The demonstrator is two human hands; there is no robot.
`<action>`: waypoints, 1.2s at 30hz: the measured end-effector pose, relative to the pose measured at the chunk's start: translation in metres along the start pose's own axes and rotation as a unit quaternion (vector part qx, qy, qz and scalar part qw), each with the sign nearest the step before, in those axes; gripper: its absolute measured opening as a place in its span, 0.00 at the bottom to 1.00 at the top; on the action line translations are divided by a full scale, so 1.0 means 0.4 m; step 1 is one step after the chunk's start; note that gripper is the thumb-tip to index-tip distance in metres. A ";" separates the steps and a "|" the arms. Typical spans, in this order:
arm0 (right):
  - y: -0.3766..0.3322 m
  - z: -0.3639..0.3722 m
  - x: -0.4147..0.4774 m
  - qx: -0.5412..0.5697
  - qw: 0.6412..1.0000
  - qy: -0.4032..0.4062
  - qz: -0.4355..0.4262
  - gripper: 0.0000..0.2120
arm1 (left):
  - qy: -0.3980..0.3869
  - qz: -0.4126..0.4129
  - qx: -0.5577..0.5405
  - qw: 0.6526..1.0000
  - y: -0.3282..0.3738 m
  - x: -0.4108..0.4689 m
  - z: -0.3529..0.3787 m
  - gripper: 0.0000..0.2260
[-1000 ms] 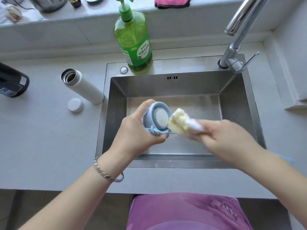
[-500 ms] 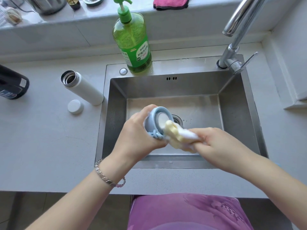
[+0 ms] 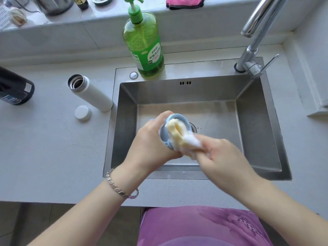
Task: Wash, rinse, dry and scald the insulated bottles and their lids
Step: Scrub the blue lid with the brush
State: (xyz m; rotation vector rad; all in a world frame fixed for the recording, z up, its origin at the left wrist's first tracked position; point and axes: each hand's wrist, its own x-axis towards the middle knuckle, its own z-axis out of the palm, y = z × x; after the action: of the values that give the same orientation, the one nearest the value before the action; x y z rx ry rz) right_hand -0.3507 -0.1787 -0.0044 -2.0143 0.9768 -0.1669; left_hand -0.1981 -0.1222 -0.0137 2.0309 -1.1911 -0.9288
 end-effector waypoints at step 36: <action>0.052 0.020 -0.002 0.151 0.986 0.066 0.017 0.12 | -0.054 -0.201 -0.375 0.904 0.023 -0.014 0.028 0.07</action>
State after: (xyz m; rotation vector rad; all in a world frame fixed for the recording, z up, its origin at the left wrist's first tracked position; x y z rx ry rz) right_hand -0.3596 -0.1796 -0.0248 -1.7242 1.0017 -0.4109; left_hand -0.2136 -0.1227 -0.0114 1.5978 -0.3367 -1.4394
